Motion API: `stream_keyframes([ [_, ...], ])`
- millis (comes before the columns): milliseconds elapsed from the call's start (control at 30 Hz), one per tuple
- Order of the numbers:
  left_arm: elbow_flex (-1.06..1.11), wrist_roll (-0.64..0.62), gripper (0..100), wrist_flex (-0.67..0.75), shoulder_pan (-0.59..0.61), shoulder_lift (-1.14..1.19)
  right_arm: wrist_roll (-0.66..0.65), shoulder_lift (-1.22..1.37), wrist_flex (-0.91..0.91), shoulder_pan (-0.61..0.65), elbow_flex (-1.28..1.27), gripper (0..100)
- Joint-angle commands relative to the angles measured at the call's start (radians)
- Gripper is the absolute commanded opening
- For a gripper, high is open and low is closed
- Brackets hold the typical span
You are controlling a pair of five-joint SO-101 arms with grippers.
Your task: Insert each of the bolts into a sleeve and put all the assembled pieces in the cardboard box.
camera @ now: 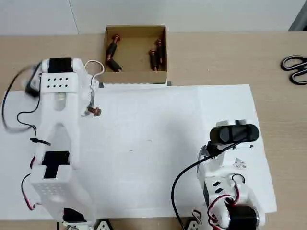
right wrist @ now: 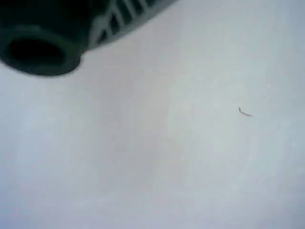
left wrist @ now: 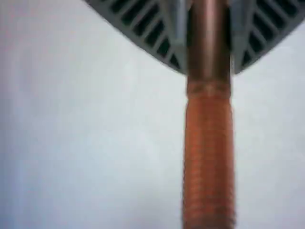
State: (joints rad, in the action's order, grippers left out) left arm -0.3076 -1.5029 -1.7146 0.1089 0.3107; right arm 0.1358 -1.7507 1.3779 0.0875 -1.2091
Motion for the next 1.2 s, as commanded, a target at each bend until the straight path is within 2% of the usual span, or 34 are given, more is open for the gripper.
stream_keyframes([
  [0, 0.015, -0.18, 1, 0.021, 0.002, -0.051, 0.008, -0.008, -0.004, -0.01, 0.008, 0.4],
  [333, 0.016, -0.158, 1, 0.025, 0.008, 0.009, 0.008, -0.008, -0.002, -0.01, 0.008, 0.4],
  [400, 0.015, -0.133, 6, 0.026, 0.021, 0.011, 0.005, -0.008, -0.004, -0.01, 0.008, 0.4],
  [500, 0.015, -0.028, 21, 0.028, 0.023, 0.012, 0.003, -0.008, -0.005, -0.01, 0.008, 0.4],
  [600, 0.016, -0.015, 34, 0.02, 0.011, 0.012, 0.003, -0.008, -0.005, -0.01, 0.008, 0.4],
  [733, 0.016, 0.015, 37, 0.02, 0.006, 0.018, 0.003, -0.008, -0.005, -0.01, 0.008, 0.4],
  [967, 0.015, 0.414, 37, -0.04, 0.011, 0.011, 0.006, -0.008, -0.005, -0.01, 0.008, 0.4],
  [1167, 0.021, 0.81, 37, -0.04, 0.049, 0.011, 0.005, -0.008, -0.005, -0.01, 0.008, 0.4],
])
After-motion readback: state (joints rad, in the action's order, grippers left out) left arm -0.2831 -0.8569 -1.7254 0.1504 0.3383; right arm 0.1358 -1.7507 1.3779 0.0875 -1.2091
